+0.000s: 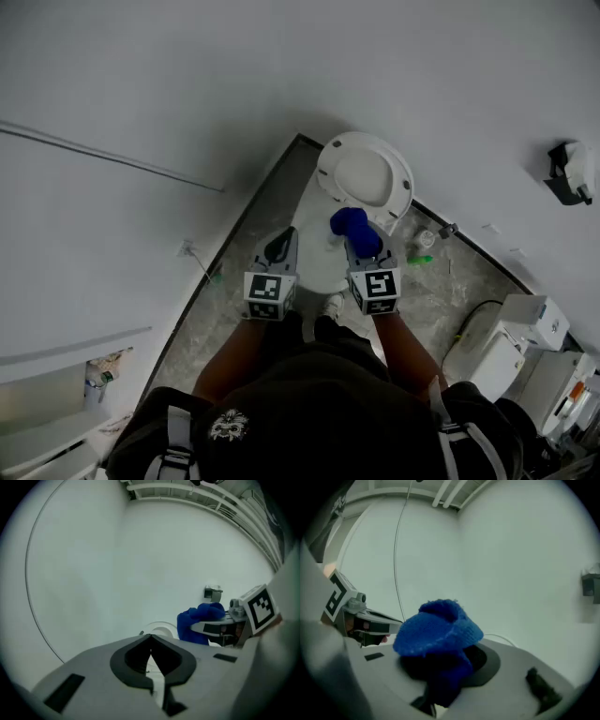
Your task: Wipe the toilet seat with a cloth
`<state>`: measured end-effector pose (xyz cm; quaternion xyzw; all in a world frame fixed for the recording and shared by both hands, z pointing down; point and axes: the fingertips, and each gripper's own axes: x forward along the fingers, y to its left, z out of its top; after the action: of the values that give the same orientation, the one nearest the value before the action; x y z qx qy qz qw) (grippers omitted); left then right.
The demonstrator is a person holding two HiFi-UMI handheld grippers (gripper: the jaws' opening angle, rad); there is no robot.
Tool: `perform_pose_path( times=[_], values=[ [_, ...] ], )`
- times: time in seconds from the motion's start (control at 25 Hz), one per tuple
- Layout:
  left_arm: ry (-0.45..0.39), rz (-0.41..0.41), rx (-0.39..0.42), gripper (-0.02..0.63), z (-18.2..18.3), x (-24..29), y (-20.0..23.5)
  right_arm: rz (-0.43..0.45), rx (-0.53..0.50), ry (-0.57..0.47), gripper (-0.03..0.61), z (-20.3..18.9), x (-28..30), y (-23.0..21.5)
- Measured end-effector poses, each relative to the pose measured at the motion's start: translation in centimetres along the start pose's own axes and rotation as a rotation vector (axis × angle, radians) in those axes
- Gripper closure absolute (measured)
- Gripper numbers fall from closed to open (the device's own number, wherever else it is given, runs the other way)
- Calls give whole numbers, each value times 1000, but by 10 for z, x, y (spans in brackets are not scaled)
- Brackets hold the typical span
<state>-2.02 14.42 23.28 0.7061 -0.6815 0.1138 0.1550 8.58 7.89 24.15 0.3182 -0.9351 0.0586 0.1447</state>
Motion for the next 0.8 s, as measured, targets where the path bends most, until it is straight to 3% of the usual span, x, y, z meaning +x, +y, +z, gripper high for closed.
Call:
perform_pose_path(
  times=[0.16,0.32,0.8],
  values=[
    [14,6,3,603,1,32,19,-3,27,-13,482,10,25,-11],
    [28,-27,10,603,2,72,36,-27,14,53,482,-4,60,-28],
    [130,-247,19,603,-17,191,79,-217,65,219,482,-44,172,-79]
  ],
)
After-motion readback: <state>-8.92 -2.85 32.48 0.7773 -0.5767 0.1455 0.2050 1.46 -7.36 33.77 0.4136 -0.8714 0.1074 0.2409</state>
